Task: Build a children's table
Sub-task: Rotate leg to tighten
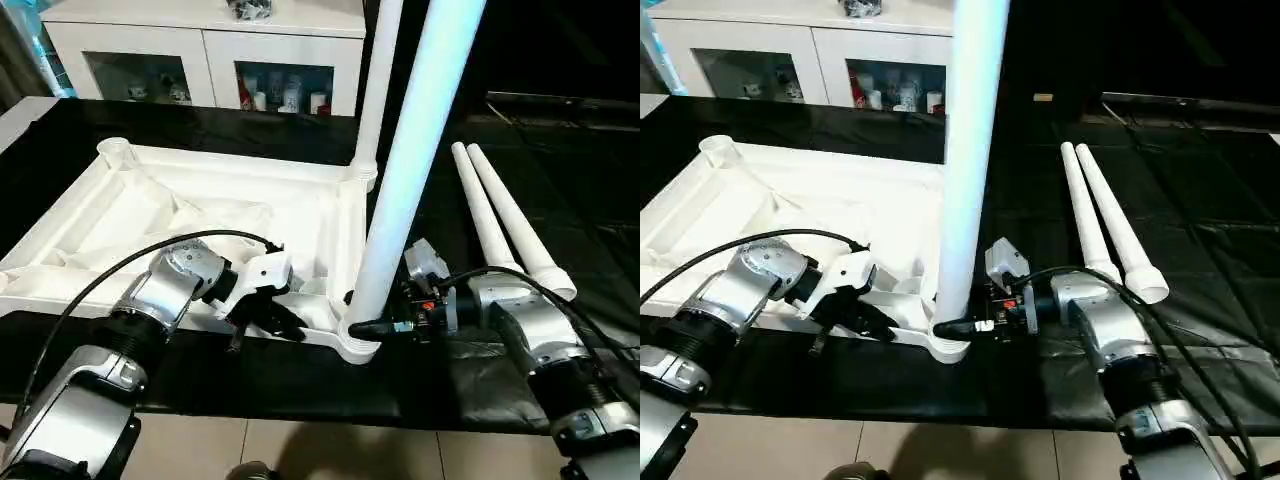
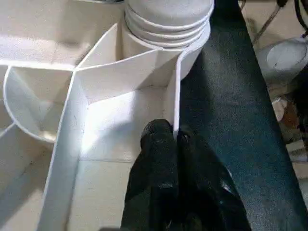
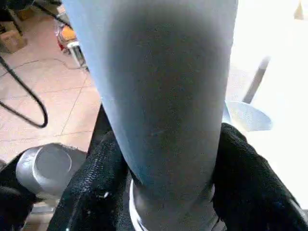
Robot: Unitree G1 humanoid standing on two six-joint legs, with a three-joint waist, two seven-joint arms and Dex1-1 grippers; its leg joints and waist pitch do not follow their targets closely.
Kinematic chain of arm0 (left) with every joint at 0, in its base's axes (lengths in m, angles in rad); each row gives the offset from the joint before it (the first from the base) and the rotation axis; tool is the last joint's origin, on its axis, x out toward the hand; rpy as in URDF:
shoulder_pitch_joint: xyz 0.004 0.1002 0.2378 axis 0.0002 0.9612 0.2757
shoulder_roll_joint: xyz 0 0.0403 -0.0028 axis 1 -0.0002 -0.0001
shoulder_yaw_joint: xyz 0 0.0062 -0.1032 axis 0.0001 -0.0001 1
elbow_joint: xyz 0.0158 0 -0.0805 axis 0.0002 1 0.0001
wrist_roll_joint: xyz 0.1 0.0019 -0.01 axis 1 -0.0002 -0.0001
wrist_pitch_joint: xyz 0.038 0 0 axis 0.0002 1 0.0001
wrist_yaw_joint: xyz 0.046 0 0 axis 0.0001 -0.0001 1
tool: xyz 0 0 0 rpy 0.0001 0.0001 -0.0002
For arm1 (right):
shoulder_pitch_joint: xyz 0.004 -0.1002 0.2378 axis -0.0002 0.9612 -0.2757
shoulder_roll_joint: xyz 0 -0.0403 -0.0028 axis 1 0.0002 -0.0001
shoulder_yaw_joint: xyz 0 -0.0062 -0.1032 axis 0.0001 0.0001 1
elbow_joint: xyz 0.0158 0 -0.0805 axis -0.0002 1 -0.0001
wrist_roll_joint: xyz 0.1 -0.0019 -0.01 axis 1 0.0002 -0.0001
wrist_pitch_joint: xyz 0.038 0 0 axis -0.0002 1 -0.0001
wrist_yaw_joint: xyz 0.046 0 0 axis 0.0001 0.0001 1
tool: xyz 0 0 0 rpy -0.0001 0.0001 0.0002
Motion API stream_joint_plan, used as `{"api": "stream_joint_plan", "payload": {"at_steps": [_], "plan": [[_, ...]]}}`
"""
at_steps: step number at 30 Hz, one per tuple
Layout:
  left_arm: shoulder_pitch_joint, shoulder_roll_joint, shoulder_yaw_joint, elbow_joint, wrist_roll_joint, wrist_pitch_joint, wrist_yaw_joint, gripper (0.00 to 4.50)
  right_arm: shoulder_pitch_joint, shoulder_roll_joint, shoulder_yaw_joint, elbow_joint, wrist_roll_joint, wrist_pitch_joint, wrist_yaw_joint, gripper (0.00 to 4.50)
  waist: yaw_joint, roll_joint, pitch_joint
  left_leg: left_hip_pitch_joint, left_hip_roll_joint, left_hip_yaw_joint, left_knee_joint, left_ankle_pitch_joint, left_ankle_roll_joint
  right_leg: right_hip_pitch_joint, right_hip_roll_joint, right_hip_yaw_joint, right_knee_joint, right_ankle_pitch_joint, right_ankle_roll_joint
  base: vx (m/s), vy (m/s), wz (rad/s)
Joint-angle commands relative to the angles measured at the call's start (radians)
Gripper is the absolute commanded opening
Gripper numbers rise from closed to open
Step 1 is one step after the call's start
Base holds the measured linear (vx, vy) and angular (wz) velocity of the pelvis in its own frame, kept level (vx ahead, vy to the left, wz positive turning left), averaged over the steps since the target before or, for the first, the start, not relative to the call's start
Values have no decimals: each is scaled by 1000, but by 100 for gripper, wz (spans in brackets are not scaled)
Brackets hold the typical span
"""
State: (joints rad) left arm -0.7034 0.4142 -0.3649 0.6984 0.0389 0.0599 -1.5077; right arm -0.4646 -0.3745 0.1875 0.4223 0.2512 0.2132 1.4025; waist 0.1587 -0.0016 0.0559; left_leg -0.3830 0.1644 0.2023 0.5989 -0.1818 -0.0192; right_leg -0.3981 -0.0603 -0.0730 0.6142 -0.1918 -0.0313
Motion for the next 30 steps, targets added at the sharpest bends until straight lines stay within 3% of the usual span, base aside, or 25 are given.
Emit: {"api": "stream_joint_plan", "payload": {"at_steps": [1,6,8,9,10,11,13,15,17,19,21,22,24,26,30], "plan": [[1,-25,13,11,-5,39,59,0,21,12,22,-31,35,34,19,212,-9,-4,-72,27,87,-36,-65,-138,49,44,-112,60,-68,-161,-213,0,0,0],[-11,-77,77,9,-27,156,206,0,82,66,-15,-62,10,59,-169,207,-5,1,-66,30,87,-41,-71,-192,22,41,-115,60,-82,-273,-189,0,0,0],[-21,-101,105,3,-32,212,284,0,95,112,-37,-43,-37,51,-323,207,-17,-3,-63,31,86,-45,-76,-219,1,42,-118,59,-86,-312,-180,0,0,0],[-25,-110,115,0,-33,228,312,0,98,131,-45,-34,-57,45,-385,205,-28,-2,-60,34,83,-47,-79,-245,-15,37,-118,59,-90,-350,-176,0,0,0],[-35,-128,132,3,-36,259,361,0,99,159,-54,-23,-71,52,-451,204,-38,-3,-55,34,81,-51,-82,-271,-24,41,-121,58,-97,-401,-166,0,0,0],[-36,-129,133,3,-36,261,363,0,99,161,-55,-23,-71,52,-454,202,-45,-3,-53,38,82,-50,-84,-288,-31,38,-118,59,-100,-419,-162,0,0,0],[-60,-187,173,10,-32,324,515,0,86,257,-76,15,-110,64,-648,201,-60,-2,-50,48,79,-53,-81,-339,-40,32,-121,59,-111,-489,-155,0,0,0],[-66,-209,184,8,-31,340,556,0,76,297,-77,27,-120,67,-710,200,-74,-3,-52,41,74,-58,-84,-336,-38,38,-121,58,-116,-522,-133,0,0,0],[-83,-247,207,15,-33,360,628,0,37,348,-92,74,-131,86,-817,199,-78,-1,-54,40,76,-56,-85,-316,-29,38,-117,60,-114,-486,-131,0,0,0],[-109,-291,234,23,-38,378,716,0,-26,405,-124,152,-148,112,-977,199,-90,4,-54,43,75,-54,-85,-322,-40,32,-112,61,-107,-435,-158,0,0,0],[-124,-313,242,23,-37,387,754,0,-60,430,-139,190,-151,93,-1024,199,-96,3,-58,41,74,-54,-84,-311,-41,36,-112,62,-103,-385,-174,0,0,0],[-135,-326,241,20,-30,394,780,0,-80,445,-145,209,-162,65,-1054,255,-95,2,-58,39,74,-50,-82,-290,-30,38,-112,65,-102,-343,-181,0,0,0],[-138,-328,236,19,-24,393,784,0,-85,451,-155,213,-157,59,-1063,268,-92,1,-62,35,72,-46,-79,-244,-11,44,-112,67,-96,-275,-191,0,0,0],[-138,-325,227,17,-15,391,784,0,-83,454,-173,211,-156,55,-1078,281,-92,0,-66,24,70,-45,-75,-178,20,55,-111,65,-86,-186,-201,0,0,0],[-109,-279,192,4,2,358,711,0,-48,402,-190,163,-156,30,-1042,313,-89,3,-76,19,68,-43,-67,-84,67,61,-109,63,-70,-29,-226,0,0,0]]}}
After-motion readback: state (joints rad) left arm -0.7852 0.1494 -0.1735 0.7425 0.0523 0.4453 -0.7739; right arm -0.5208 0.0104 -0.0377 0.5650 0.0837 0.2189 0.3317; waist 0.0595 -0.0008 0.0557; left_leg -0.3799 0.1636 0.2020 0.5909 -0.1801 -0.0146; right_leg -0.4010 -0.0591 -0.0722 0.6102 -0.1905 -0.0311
